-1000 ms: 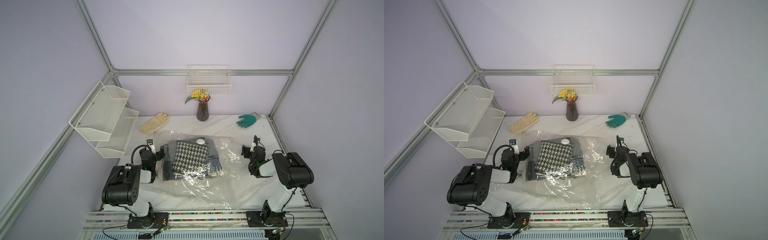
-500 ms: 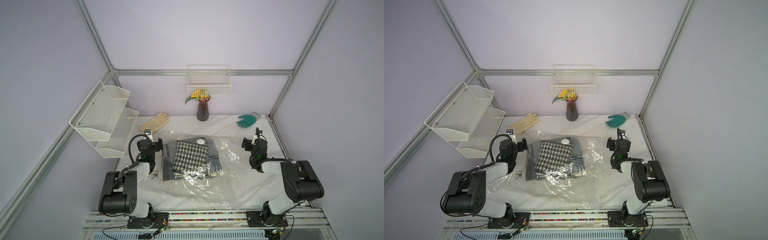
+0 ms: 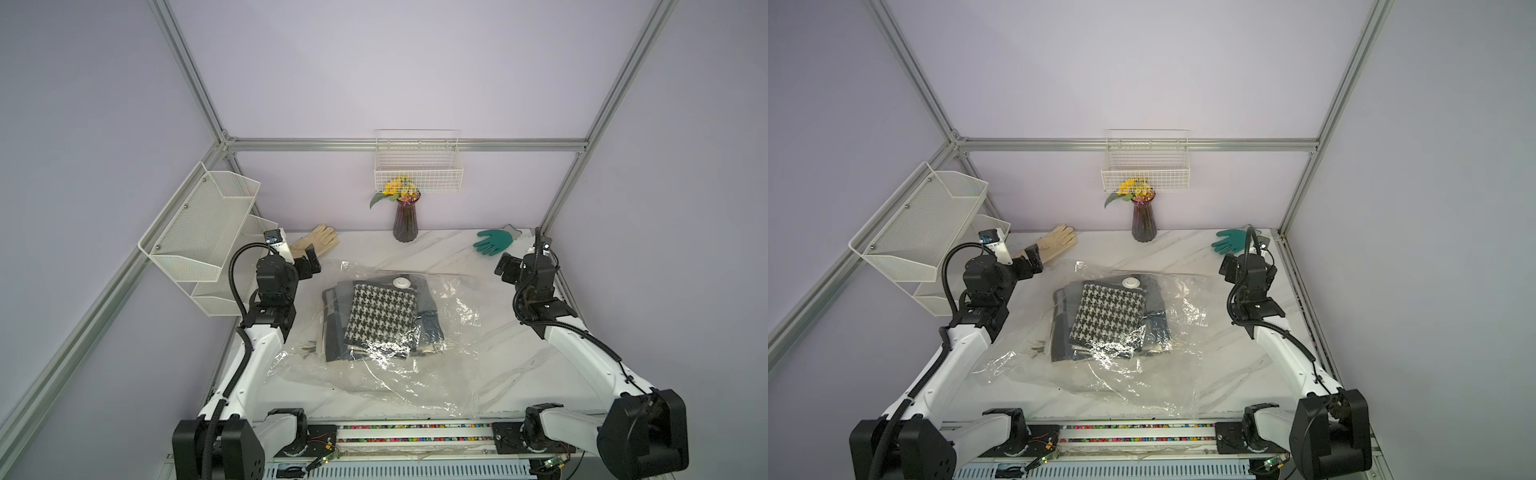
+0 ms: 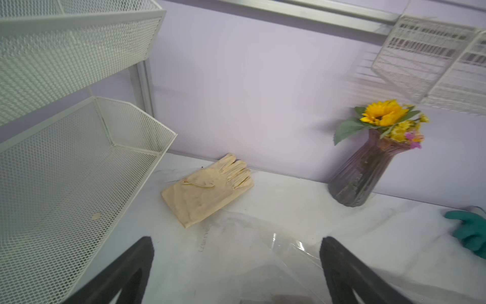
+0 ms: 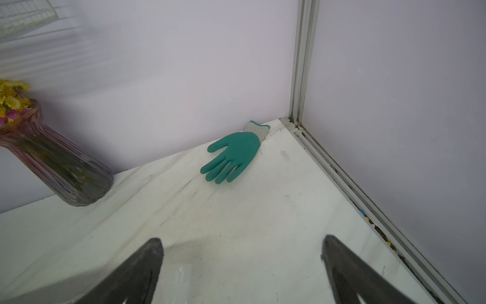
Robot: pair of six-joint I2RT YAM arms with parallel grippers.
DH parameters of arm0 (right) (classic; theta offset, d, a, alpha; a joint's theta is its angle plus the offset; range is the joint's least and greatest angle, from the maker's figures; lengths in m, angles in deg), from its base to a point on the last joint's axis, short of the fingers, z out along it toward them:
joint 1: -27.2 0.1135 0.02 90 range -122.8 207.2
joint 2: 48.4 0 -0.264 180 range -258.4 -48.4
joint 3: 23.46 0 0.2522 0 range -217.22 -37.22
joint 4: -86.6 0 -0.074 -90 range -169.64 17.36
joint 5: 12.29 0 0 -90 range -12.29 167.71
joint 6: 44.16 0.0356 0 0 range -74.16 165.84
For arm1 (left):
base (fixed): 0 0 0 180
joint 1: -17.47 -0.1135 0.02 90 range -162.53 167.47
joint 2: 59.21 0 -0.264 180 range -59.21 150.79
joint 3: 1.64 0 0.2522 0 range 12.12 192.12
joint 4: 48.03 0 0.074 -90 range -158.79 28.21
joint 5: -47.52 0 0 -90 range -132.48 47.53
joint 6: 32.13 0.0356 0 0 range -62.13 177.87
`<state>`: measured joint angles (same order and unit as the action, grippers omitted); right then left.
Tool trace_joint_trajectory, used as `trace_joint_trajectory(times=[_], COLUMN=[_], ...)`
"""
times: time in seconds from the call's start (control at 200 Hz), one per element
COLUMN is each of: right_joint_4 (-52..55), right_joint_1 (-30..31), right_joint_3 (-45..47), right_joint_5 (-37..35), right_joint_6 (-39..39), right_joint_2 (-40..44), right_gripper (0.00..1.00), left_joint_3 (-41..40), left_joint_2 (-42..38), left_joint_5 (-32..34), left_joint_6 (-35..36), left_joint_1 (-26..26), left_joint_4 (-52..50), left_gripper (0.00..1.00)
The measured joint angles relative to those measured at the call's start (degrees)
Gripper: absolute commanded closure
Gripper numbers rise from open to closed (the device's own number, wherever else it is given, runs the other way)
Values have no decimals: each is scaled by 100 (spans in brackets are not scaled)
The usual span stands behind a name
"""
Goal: Take the scarf out of the vacuum bag
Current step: Open the vacuum bag at the center of the board.
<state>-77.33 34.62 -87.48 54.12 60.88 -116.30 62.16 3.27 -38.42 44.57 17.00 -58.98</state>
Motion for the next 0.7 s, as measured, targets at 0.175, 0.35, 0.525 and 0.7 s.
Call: trace_joint_trajectory(times=[0.175,0.35,0.525,0.7], right_joint_4=[1587,3080,4109,4398], right_joint_1=[4,9,9,9], right_joint_3=[-579,-999,-997,-726], right_joint_5=[284,1303,2715,3967], right_joint_6=[575,1047,1342,1497], right_joint_2=[345,356,476,619], right_gripper=[3,3,3,3], left_joint_3=[407,1250,1150,1191], left_joint_2=[-605,-321,-411,-396], left_joint_5=[-940,-1744,-953,-1054], left_joint_6=[-566,-1021,-1075,-1047], left_joint_1=[76,409,1843,2540], left_joint_4=[-616,-1019,-1143,-1228], left_gripper=[0,0,0,0])
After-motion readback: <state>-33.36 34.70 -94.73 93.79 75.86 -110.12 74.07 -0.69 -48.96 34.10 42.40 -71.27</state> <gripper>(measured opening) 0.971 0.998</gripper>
